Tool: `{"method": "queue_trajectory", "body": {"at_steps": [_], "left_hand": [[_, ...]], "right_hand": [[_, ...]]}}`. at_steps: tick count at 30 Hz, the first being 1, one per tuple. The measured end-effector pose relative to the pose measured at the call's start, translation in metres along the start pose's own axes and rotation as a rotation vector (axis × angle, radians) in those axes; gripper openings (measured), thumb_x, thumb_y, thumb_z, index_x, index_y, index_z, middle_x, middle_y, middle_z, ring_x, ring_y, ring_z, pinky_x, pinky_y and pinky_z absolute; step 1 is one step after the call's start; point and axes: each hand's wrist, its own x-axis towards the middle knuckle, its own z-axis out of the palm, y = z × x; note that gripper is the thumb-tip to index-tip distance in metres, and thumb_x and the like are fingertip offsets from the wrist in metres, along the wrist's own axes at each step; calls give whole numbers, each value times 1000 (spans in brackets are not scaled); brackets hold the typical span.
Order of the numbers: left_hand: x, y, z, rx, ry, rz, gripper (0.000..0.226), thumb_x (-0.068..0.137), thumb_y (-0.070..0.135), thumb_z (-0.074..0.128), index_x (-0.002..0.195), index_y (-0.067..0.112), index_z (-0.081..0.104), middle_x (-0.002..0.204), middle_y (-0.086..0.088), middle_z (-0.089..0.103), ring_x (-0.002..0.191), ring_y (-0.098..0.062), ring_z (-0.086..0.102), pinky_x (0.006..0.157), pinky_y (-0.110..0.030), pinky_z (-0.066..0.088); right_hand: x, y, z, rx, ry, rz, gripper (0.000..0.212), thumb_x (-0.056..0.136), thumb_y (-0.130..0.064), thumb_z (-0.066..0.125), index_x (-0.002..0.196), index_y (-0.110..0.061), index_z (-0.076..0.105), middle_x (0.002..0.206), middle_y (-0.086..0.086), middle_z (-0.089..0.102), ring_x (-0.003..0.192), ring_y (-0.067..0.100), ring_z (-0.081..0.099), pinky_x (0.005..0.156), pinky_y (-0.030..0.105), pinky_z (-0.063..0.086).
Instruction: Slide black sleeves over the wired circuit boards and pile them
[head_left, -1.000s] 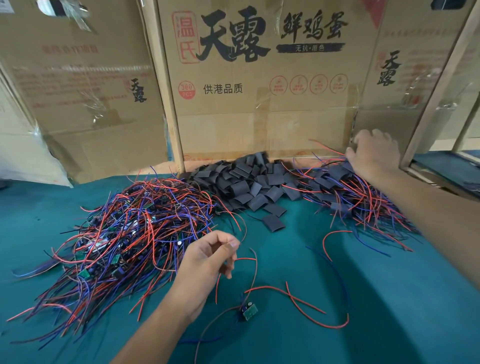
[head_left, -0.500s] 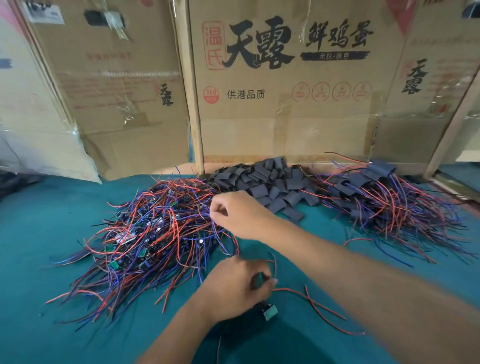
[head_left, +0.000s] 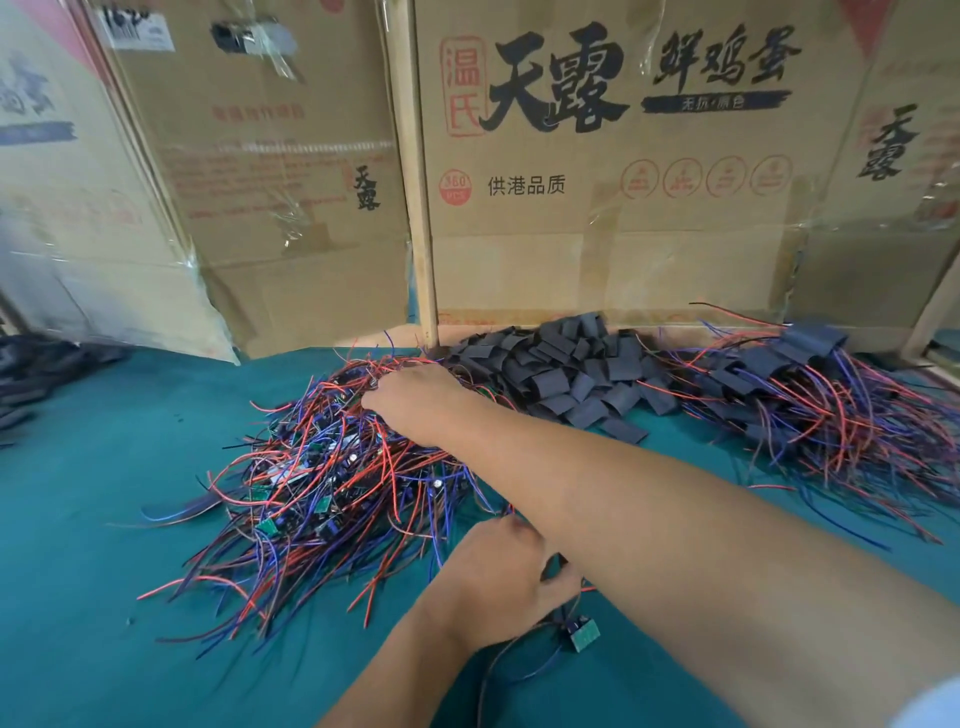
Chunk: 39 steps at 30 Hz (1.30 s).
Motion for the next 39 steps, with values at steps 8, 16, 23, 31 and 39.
{"method": "queue_trajectory", "body": {"at_steps": [8, 16, 23, 31, 39], "left_hand": [[3, -1, 5, 42, -39, -13, 28, 87, 41, 40, 67, 61, 39, 56, 5, 27, 47, -12, 33, 50, -31, 20], [2, -2, 11, 15, -52, -103, 26, 97, 47, 48, 89, 25, 61, 61, 0, 53, 60, -23, 46, 63, -35, 41], [-1, -3, 7, -50, -1, -109, 30, 96, 48, 48, 90, 22, 61, 59, 0, 50, 58, -18, 44, 60, -34, 38], [3, -7, -2, -246, 202, -231, 31, 96, 33, 61, 71, 15, 55, 51, 3, 37, 50, -12, 33, 56, -33, 32], [12, -22, -6, -686, 566, -483, 22, 92, 13, 64, 71, 15, 69, 53, 13, 55, 49, -2, 41, 50, -14, 33]], "right_hand": [[-9, 3, 13, -108, 182, -84, 21, 94, -3, 46, 110, -11, 58, 97, 5, 59, 92, 25, 59, 60, 35, 41], [-76, 31, -29, 368, 478, 57, 17, 94, -32, 60, 104, -18, 64, 99, -1, 57, 93, 17, 54, 68, 31, 44], [-169, 57, -55, 1373, 757, 298, 8, 88, -29, 67, 81, -25, 68, 86, -11, 73, 86, 5, 67, 82, 20, 47], [-237, 65, -30, 2067, 818, 343, 16, 87, -24, 58, 84, -16, 71, 91, 17, 72, 97, 35, 70, 85, 43, 58], [-247, 41, -8, 2417, 759, 552, 28, 86, -32, 56, 83, -7, 69, 76, 12, 67, 73, 29, 71, 63, 37, 59]]}}
